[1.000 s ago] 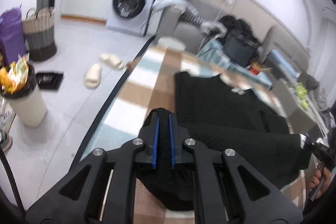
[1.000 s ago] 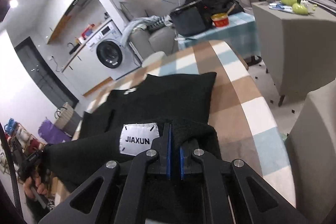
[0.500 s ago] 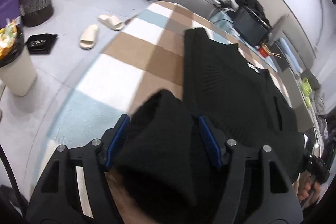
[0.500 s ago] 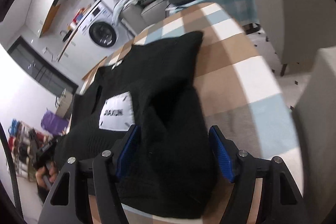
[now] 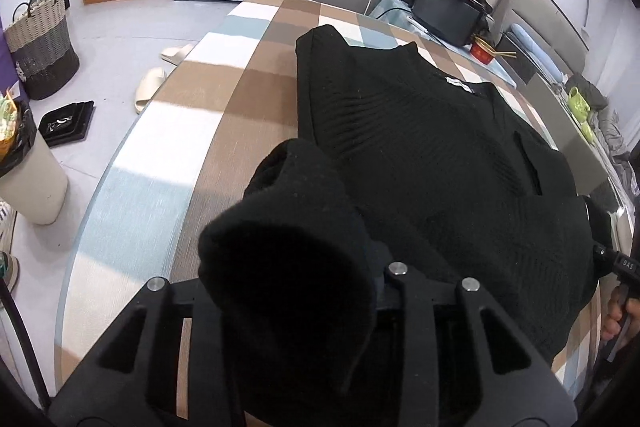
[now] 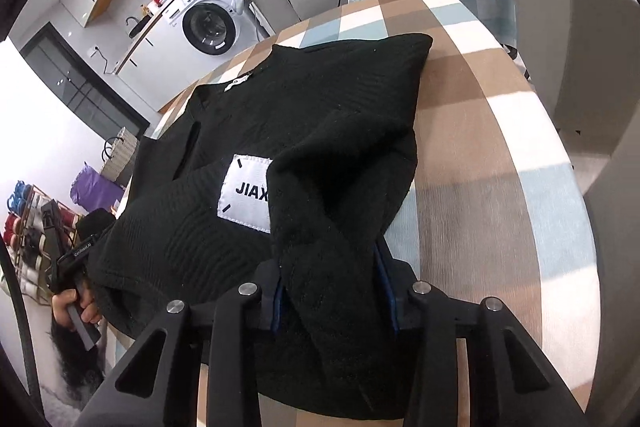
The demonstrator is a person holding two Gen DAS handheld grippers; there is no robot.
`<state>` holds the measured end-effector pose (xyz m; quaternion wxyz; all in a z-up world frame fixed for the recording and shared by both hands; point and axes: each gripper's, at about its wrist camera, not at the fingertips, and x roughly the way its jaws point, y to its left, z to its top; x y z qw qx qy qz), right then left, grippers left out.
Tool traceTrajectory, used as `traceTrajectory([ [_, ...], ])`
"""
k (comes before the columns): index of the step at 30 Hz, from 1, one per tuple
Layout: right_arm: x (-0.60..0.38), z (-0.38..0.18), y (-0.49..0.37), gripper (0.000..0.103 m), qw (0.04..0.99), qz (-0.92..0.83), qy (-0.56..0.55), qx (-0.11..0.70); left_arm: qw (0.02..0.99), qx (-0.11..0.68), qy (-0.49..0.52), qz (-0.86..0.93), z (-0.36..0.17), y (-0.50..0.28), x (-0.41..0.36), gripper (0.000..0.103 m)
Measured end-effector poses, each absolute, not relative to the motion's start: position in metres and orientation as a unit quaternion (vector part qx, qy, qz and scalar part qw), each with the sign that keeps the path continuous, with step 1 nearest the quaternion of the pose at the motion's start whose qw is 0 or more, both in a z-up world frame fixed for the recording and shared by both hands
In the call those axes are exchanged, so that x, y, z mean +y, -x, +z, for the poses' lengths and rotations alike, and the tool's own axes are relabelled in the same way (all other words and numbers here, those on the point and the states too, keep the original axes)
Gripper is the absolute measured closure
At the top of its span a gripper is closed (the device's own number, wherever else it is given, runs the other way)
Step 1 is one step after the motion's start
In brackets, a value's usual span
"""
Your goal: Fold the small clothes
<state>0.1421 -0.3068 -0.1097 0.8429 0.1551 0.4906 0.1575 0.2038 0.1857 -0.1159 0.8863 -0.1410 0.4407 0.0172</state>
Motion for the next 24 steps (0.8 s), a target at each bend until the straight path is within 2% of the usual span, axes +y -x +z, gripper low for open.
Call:
traceTrajectory([
  [4, -0.31, -0.11, -0.129, 0.063, 0.839, 0.157, -0.156, 0.497, 0.885, 0.445, 0.137, 0.016, -0.112, -0.179, 0.19, 0.069],
  [6, -0.318, -0.108, -0.122, 0.06, 0.84, 0.149, -0.166, 0.495, 0.886, 0.445, 0.129, 0.033, -0.108, -0.168, 0.194, 0.057],
  [8, -0.327, -0.103, -0.117, 0.06, 0.84, 0.148, -0.176, 0.491, 0.887, 0.441, 0.13, 0.052, -0.1, -0.16, 0.201, 0.049],
  [12, -0.348, -0.083, -0.097, 0.052, 0.851, 0.159, -0.203, 0.458, 0.893, 0.423, 0.141, 0.067, -0.083, -0.139, 0.214, 0.047],
  [16, -0.35, -0.079, -0.092, 0.052, 0.833, 0.209, -0.254, 0.444, 0.891, 0.412, 0.175, 0.077, -0.073, -0.121, 0.231, 0.045],
  [24, -0.326, -0.076, -0.087, 0.052, 0.841, 0.234, -0.18, 0.453, 0.886, 0.397, 0.227, 0.078, -0.068, -0.091, 0.251, 0.045],
])
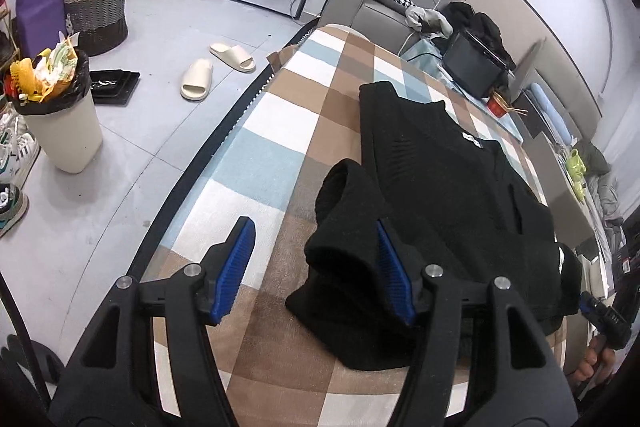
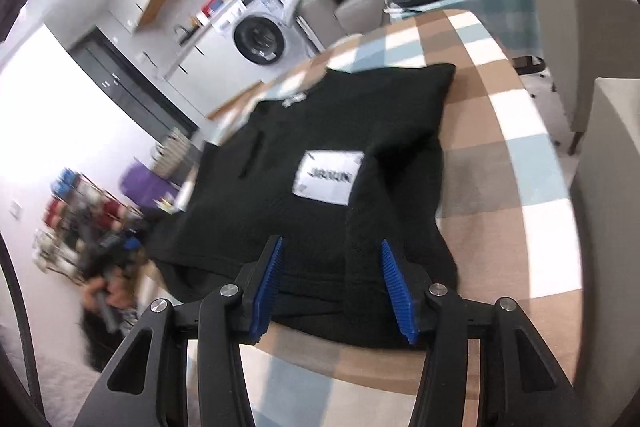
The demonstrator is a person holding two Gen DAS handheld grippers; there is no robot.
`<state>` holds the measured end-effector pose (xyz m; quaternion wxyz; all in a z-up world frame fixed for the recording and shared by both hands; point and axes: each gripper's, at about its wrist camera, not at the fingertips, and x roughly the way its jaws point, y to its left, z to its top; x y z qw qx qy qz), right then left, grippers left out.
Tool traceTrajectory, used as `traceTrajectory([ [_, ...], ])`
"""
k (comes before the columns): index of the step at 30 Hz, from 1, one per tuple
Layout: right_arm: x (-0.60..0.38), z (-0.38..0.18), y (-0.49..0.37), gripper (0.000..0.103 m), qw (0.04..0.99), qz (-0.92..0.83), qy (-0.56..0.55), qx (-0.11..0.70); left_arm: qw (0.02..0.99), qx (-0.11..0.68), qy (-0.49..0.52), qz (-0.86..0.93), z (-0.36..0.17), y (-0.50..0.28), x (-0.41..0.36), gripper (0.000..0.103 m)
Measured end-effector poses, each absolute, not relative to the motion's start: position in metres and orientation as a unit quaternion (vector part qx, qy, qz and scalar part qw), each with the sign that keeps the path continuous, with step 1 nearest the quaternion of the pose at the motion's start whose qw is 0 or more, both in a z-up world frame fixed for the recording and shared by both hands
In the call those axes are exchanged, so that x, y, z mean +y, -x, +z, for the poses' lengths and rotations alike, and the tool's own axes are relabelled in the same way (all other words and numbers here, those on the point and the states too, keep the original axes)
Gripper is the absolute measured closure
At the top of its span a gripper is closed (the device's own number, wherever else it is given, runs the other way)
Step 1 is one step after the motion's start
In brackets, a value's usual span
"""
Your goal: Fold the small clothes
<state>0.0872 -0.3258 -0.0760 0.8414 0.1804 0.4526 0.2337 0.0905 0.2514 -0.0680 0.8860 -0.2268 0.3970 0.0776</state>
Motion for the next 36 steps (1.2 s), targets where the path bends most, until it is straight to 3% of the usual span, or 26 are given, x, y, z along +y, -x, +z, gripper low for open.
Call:
traceTrajectory([
  [3, -0.326, -0.081, -0.086, 0.052, 0.84, 0.232, -0.184, 0.455, 0.888, 0.391, 0.232, 0.069, -0.065, -0.092, 0.249, 0.047],
  [4, -0.326, -0.082, -0.087, 0.052, 0.841, 0.231, -0.183, 0.454, 0.893, 0.38, 0.233, 0.065, -0.062, -0.094, 0.247, 0.052],
  [5, -0.326, -0.084, -0.088, 0.054, 0.842, 0.232, -0.183, 0.451, 0.896, 0.374, 0.232, 0.066, -0.06, -0.095, 0.245, 0.069],
  [6, -0.326, -0.086, -0.091, 0.068, 0.844, 0.229, -0.182, 0.45, 0.897, 0.374, 0.228, 0.065, -0.059, -0.096, 0.243, 0.084],
  [7, -0.326, -0.089, -0.092, 0.084, 0.843, 0.223, -0.181, 0.454, 0.898, 0.374, 0.226, 0.058, -0.057, -0.099, 0.24, 0.087],
  [9, -0.326, -0.091, -0.094, 0.097, 0.844, 0.217, -0.171, 0.46, 0.901, 0.365, 0.229, 0.051, -0.052, -0.098, 0.238, 0.098],
  [19, -0.373, -0.043, -0.088, 0.098, 0.84, 0.254, -0.318, 0.358, 0.923, 0.296, 0.241, 0.04, -0.004, -0.102, 0.245, 0.098],
  [27, -0.368, -0.024, -0.155, 0.098, 0.854, 0.212, -0.321, 0.35, 0.927, 0.284, 0.243, 0.022, 0.017, -0.169, 0.249, 0.098],
  [32, -0.373, -0.035, -0.207, 0.098, 0.866, 0.108, -0.341, 0.35, 0.916, 0.303, 0.257, 0.058, -0.003, -0.216, 0.259, 0.097],
  [36, -0.379, -0.053, -0.229, 0.092, 0.852, 0.086, -0.351, 0.378, 0.892, 0.346, 0.28, 0.082, -0.033, -0.234, 0.272, 0.091],
])
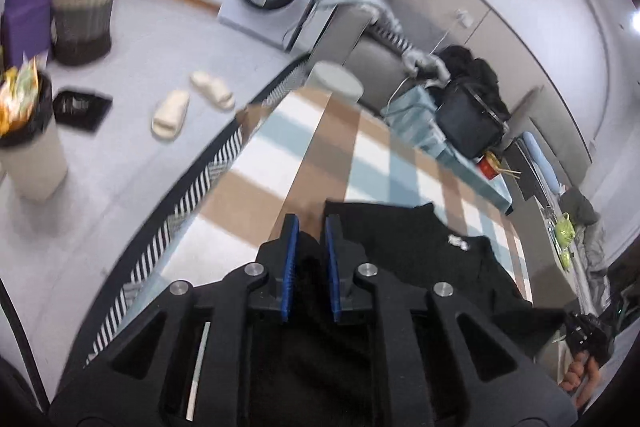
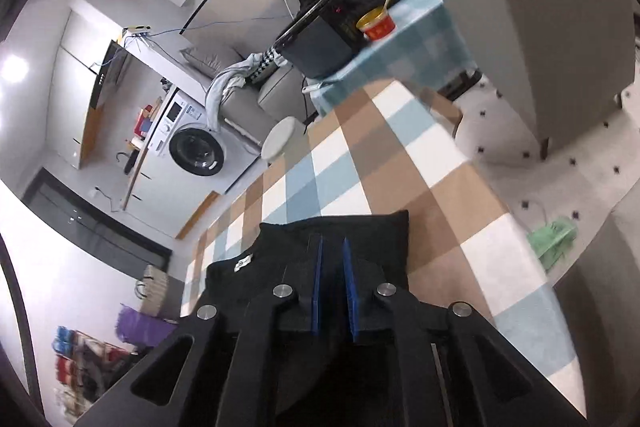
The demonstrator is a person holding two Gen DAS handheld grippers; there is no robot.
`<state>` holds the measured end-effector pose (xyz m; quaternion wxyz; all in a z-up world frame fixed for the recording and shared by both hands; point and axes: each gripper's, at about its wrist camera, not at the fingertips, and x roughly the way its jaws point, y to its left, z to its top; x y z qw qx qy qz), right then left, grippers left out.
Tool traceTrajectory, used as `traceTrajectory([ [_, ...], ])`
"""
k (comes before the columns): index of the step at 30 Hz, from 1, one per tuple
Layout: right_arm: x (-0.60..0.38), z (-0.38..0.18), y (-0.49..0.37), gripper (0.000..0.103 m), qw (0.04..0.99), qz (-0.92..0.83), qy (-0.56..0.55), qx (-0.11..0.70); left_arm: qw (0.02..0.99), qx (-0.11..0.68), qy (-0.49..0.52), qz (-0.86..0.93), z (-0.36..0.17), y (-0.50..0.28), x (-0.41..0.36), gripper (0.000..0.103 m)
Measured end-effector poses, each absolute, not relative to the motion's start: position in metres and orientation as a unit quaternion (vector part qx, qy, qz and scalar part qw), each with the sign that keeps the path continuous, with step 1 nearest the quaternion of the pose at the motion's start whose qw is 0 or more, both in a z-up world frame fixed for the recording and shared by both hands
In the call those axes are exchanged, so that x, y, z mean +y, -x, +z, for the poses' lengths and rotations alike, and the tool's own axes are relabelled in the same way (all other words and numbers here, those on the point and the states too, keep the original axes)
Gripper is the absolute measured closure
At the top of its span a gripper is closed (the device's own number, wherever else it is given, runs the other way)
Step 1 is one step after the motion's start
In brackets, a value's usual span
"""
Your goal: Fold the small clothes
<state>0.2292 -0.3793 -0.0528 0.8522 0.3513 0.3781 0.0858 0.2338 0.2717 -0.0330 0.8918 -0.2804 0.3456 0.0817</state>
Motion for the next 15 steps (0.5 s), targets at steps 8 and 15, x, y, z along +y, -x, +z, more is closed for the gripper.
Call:
traceTrajectory([
  [8, -0.385, -0.058, -0.201, 0.064, 0.863, 0.108, -0.283, 0.405, 0.894, 0.363, 0.245, 0.093, -0.058, -0.212, 0.265, 0.043],
  [15, -0.343, -0.074, -0.214, 0.048, 0.84, 0.176, -0.266, 0.439, 0.888, 0.376, 0.248, 0.09, -0.069, -0.206, 0.26, 0.042],
])
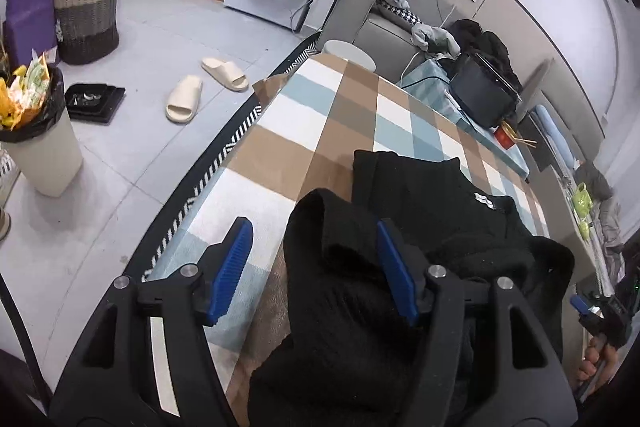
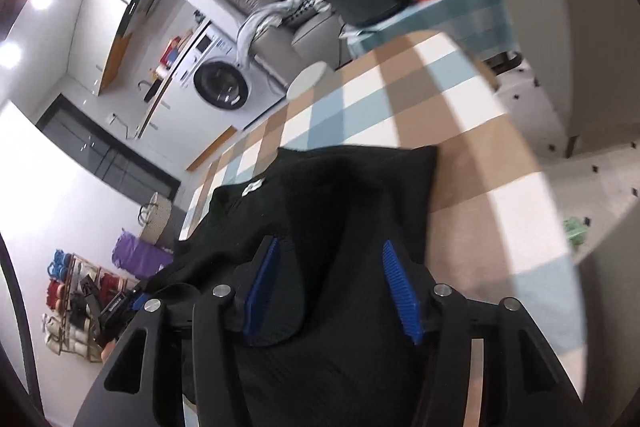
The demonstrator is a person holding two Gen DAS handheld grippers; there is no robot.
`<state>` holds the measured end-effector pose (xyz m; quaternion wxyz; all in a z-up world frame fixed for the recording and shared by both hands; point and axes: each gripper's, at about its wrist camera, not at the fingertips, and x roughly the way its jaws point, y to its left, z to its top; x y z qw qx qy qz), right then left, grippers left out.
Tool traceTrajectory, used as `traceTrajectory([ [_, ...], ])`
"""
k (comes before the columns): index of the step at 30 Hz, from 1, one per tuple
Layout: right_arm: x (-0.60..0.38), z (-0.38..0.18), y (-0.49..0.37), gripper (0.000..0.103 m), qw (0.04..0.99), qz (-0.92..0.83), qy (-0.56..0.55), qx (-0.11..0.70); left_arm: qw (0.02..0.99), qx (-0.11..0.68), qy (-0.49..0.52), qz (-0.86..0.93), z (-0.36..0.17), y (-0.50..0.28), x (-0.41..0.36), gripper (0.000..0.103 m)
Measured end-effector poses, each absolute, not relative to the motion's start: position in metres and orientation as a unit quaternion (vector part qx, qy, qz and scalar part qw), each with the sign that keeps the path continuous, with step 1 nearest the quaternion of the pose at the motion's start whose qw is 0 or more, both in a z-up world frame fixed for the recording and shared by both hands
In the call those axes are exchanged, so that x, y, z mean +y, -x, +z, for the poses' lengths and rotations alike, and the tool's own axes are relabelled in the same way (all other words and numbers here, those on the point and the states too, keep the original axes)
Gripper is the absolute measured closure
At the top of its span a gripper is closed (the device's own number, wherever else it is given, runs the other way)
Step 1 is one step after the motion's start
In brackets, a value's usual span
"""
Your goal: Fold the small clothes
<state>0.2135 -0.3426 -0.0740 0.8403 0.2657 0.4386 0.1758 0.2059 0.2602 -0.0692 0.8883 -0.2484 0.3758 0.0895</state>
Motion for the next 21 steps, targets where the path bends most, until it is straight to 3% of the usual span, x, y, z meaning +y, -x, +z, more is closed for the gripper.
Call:
traceTrajectory([
  [7, -0.32, -0.068, -0.239, 0.048, 0.882, 0.119, -0.126, 0.438, 0.886, 0.372, 0.257, 0.104, -0.068, -0.191, 0.269, 0.042],
  [21, -0.292, -0.099, -0.287, 0.048, 0.868, 0.178, -0.037, 0.463, 0.885, 0.38, 0.247, 0.104, -0.072, -0.192, 0.267, 0.041],
])
